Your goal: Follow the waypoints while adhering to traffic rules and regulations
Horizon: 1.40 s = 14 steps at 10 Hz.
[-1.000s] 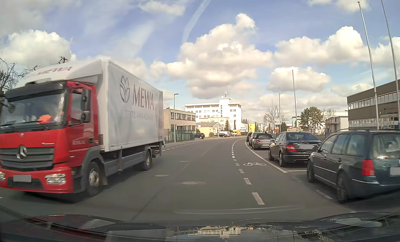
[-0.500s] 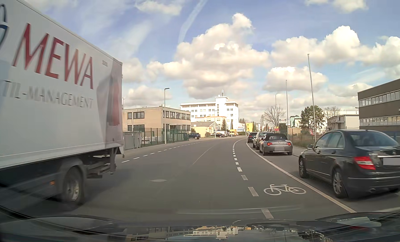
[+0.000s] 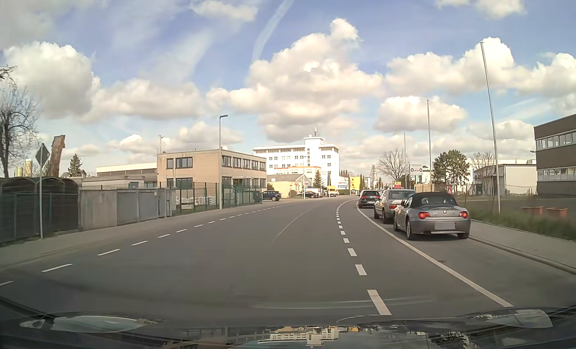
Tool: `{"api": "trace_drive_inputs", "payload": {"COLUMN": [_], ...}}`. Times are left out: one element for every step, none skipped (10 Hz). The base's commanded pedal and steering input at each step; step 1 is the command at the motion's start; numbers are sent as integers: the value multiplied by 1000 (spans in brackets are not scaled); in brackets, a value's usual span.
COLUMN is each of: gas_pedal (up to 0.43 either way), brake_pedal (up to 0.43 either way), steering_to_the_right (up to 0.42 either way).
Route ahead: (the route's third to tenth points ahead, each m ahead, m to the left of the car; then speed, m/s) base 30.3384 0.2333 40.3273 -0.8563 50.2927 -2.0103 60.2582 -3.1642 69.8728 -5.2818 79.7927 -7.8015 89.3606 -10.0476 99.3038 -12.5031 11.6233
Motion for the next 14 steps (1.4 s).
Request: {"api": "trace_drive_inputs", "payload": {"gas_pedal": [47, 47, 47, 47, 47, 47, 47, 47, 47, 47, 47, 47, 47, 47], "brake_pedal": [0, 0, 0, 0, 0, 0, 0, 0, 0, 0, 0, 0, 0, 0], "steering_to_the_right": [10, 10, 10, 11, 11, 12, 11, 12, 13, 14, 15, 15, 15, 14]}}
